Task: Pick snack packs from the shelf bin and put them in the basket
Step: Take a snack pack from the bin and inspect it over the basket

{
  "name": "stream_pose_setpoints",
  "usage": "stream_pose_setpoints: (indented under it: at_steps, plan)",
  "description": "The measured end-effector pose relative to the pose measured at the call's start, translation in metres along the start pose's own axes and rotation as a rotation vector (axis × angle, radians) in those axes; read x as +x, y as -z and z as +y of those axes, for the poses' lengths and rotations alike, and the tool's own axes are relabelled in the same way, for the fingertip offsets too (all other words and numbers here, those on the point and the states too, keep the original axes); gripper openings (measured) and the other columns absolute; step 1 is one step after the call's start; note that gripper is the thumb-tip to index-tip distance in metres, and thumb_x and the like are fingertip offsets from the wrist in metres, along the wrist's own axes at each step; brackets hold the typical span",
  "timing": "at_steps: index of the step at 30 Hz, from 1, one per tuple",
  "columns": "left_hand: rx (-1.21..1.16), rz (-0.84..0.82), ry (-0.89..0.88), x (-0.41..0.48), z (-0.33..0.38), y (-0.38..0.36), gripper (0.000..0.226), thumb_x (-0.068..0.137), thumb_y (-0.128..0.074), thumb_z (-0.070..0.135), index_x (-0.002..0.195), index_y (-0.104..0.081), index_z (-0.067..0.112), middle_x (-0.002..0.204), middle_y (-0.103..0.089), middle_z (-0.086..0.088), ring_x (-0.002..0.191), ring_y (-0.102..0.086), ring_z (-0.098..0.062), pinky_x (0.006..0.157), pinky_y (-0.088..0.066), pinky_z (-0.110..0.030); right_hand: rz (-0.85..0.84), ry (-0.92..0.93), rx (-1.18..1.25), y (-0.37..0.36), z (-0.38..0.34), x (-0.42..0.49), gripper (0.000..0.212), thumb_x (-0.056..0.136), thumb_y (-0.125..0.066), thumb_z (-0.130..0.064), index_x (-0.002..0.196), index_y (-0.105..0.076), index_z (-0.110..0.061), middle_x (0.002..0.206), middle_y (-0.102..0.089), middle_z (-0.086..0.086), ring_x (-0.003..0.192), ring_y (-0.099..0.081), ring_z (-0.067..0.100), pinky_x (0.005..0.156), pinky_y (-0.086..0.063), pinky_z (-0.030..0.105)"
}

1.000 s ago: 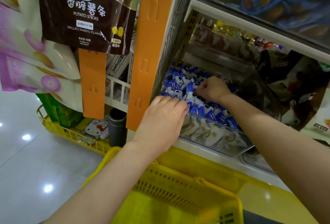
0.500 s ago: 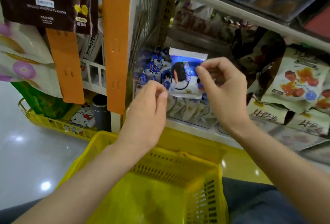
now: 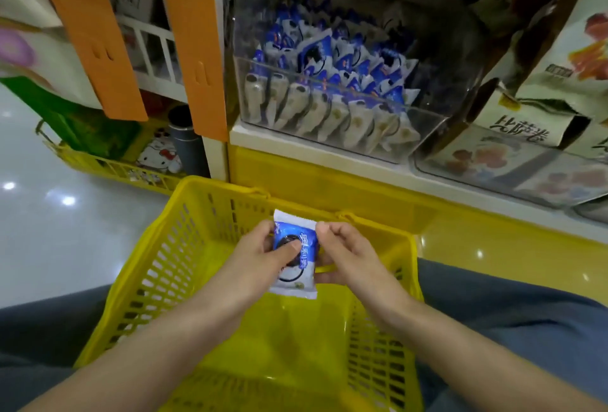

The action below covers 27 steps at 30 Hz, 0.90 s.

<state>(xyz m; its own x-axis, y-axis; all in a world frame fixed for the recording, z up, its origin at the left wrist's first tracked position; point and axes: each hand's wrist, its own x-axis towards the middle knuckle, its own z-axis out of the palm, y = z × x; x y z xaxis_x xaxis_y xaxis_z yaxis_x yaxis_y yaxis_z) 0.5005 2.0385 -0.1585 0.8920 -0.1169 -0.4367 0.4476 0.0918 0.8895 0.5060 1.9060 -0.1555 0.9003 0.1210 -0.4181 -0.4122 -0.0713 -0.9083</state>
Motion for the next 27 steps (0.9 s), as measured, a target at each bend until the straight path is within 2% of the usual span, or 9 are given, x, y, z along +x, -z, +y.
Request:
stream_pose_setpoints:
  at_steps: [3, 5, 9, 13, 14, 18, 20, 23, 27]
  plan:
    - [0.123, -0.071, 0.062, 0.001, -0.018, 0.003, 0.01, 0.09, -0.055, 0.006, 0.098, -0.055, 0.011, 0.104, -0.066, -0.015, 0.092, -0.065, -0.024, 0.082, -0.051, -0.036, -0.018, -0.011, -0.105, 0.003, 0.01, 0.002, 0.01, 0.092, -0.052, -0.011, 0.094, -0.056, -0.002, 0.079, -0.06, 0.007, 0.061, -0.06, 0.003, 0.057, -0.054, 0.018]
    - [0.169, -0.092, 0.06, 0.003, -0.024, 0.003, 0.015, 0.089, -0.056, 0.005, 0.099, -0.056, 0.015, 0.103, -0.065, -0.013, 0.091, -0.065, -0.022, 0.084, -0.051, -0.039, -0.006, -0.007, -0.105, 0.004, 0.014, 0.003, 0.008, 0.09, -0.055, -0.005, 0.091, -0.057, 0.003, 0.076, -0.057, 0.011, 0.055, -0.059, -0.001, 0.053, -0.052, 0.015]
    - [0.115, -0.011, 0.045, 0.007, -0.029, 0.001, 0.005, 0.089, -0.057, 0.017, 0.086, -0.057, 0.021, 0.081, -0.065, 0.002, 0.07, -0.061, -0.004, 0.064, -0.048, -0.02, -0.008, 0.006, -0.163, 0.005, 0.016, 0.008, 0.007, 0.087, -0.059, -0.004, 0.082, -0.059, 0.0, 0.072, -0.06, 0.01, 0.054, -0.06, 0.0, 0.051, -0.05, 0.015]
    - [0.011, 0.094, 0.104, 0.009, -0.027, 0.001, 0.019, 0.093, -0.052, 0.026, 0.076, -0.055, 0.017, 0.067, -0.062, 0.0, 0.056, -0.059, -0.002, 0.051, -0.046, -0.019, 0.01, 0.16, -0.373, 0.005, 0.018, 0.011, 0.018, 0.082, -0.068, -0.01, 0.071, -0.061, -0.022, 0.073, -0.066, 0.0, 0.07, -0.061, 0.017, 0.067, -0.052, 0.037]
    - [0.011, 0.106, 0.098, 0.009, -0.026, 0.001, 0.022, 0.093, -0.051, 0.025, 0.073, -0.053, 0.016, 0.065, -0.06, -0.001, 0.054, -0.058, -0.002, 0.049, -0.045, -0.019, 0.028, 0.192, -0.41, 0.005, 0.019, 0.011, 0.019, 0.08, -0.07, -0.012, 0.071, -0.061, -0.026, 0.073, -0.066, -0.004, 0.071, -0.061, 0.017, 0.068, -0.051, 0.036]
    - [0.003, 0.128, 0.128, 0.006, -0.026, 0.0, 0.029, 0.094, -0.05, 0.026, 0.066, -0.052, 0.018, 0.06, -0.059, 0.001, 0.052, -0.058, -0.003, 0.051, -0.046, -0.022, 0.062, 0.343, -0.537, 0.004, 0.02, 0.009, 0.021, 0.079, -0.071, -0.016, 0.072, -0.06, -0.033, 0.076, -0.062, -0.014, 0.073, -0.059, 0.0, 0.06, -0.044, 0.011]
    - [-0.048, 0.111, 0.208, 0.008, -0.026, 0.0, 0.027, 0.093, -0.05, 0.03, 0.07, -0.058, 0.019, 0.063, -0.065, 0.003, 0.057, -0.063, -0.005, 0.059, -0.049, -0.027, 0.063, 0.408, -0.612, 0.005, 0.021, 0.009, 0.013, 0.081, -0.07, -0.018, 0.075, -0.064, -0.028, 0.075, -0.06, -0.015, 0.073, -0.058, 0.001, 0.06, -0.045, 0.012]
    - [-0.175, 0.032, 0.34, 0.012, -0.023, -0.002, 0.022, 0.09, -0.052, 0.034, 0.082, -0.064, 0.018, 0.071, -0.07, 0.002, 0.06, -0.065, -0.01, 0.072, -0.051, -0.033, 0.103, 0.255, -0.451, 0.009, 0.02, 0.012, 0.012, 0.084, -0.066, -0.013, 0.076, -0.062, -0.021, 0.073, -0.062, -0.007, 0.067, -0.058, 0.002, 0.062, -0.051, 0.022]
    - [-0.096, 0.004, 0.211, 0.006, -0.025, -0.003, 0.009, 0.083, -0.063, 0.019, 0.089, -0.06, 0.013, 0.075, -0.069, -0.002, 0.064, -0.065, -0.014, 0.062, -0.054, -0.028, 0.106, -0.04, 0.012, 0.014, 0.013, 0.016, 0.01, 0.091, -0.053, -0.007, 0.081, -0.055, -0.007, 0.079, -0.062, 0.011, 0.058, -0.063, 0.003, 0.053, -0.054, 0.019]
